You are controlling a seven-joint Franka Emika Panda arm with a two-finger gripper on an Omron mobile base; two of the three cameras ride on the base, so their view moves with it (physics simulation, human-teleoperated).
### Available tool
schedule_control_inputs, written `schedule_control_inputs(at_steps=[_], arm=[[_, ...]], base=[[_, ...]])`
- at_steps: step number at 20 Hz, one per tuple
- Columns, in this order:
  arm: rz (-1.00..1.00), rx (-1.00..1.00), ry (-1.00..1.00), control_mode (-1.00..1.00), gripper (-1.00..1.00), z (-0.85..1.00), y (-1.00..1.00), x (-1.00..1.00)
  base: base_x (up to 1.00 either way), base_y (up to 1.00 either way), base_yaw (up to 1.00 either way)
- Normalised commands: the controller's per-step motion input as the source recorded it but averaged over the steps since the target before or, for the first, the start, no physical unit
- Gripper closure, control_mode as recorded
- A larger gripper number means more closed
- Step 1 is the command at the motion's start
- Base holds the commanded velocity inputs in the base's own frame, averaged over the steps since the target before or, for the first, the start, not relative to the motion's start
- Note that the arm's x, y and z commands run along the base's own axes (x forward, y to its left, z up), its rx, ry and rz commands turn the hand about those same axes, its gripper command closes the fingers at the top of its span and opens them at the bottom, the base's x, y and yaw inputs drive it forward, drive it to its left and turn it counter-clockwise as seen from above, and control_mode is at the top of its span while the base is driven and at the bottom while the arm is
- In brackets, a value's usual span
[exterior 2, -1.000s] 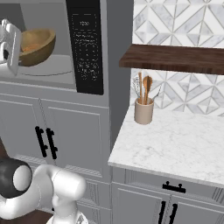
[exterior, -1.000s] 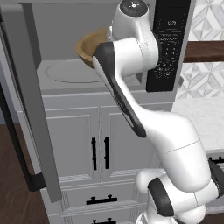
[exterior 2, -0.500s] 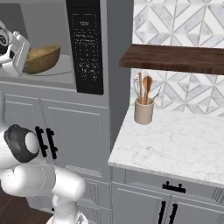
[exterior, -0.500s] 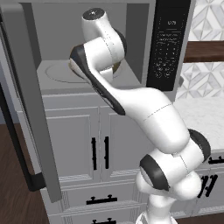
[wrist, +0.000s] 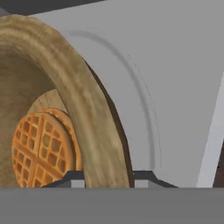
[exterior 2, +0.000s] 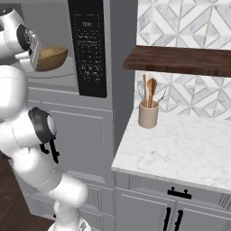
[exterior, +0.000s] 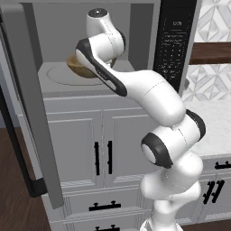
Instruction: Open the microwave, place the bowl with waffle inside the microwave, then close the microwave door and turn it on.
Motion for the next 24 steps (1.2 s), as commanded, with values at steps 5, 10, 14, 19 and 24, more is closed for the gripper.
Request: schedule_control_inputs(at_steps=[5,10,14,19,24], arm=[[0.0,0.03,0.0,-1.0,1.0,-0.32,0.01,0.41],[0.0,0.05,-0.01,-1.0,1.0,-0.33,0.0,0.03],[0.0,0.06,-0.11,-1.0,-1.0,-0.42,0.0,-0.01],[0.0,0.12,-0.17,-1.0,-1.0,-0.47,0.0,-0.01],[0.01,0.22,-0.27,-1.0,-1.0,-0.24,-0.04,0.0]], base=[[0.0,0.0,0.0],[0.0,0.0,0.0],[0.0,0.0,0.0],[0.0,0.0,0.0],[0.0,0.0,0.0]])
